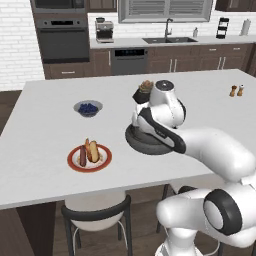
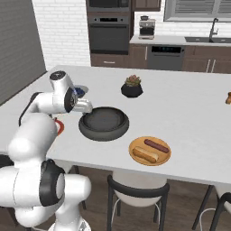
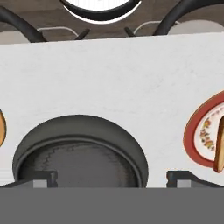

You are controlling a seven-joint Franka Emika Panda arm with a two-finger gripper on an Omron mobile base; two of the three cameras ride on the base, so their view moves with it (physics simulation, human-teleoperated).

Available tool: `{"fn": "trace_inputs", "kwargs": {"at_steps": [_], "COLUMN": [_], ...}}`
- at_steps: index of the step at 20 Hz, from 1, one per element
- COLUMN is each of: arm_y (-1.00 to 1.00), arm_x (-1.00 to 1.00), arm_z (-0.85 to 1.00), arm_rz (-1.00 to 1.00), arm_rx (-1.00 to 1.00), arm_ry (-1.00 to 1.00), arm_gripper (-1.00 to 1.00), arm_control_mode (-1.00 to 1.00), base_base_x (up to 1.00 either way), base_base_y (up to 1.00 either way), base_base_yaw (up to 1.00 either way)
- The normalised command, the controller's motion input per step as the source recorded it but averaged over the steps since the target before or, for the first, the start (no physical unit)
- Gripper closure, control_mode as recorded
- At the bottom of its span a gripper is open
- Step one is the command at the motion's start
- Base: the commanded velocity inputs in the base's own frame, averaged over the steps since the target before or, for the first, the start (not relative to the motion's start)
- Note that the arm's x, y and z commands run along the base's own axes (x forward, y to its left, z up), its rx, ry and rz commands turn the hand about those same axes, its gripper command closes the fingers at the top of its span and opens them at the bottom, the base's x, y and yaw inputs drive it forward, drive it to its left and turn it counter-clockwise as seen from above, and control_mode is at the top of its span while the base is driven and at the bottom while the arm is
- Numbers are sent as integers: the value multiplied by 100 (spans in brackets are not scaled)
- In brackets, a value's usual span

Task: Place one bun and one sausage from the bowl on each plate.

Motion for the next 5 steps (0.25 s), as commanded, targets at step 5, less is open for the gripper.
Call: {"fn": "trace_inputs", "kwargs": {"at_steps": [5], "arm_y": [-100], "arm_x": [-12], "arm_z": [-72], "arm_rz": [-11], "arm_rx": [-15], "arm_ry": [0], "arm_gripper": [-100], "arm_control_mode": [-100], "base_base_x": [0], "base_base_y": [0], "base_base_yaw": [0]}}
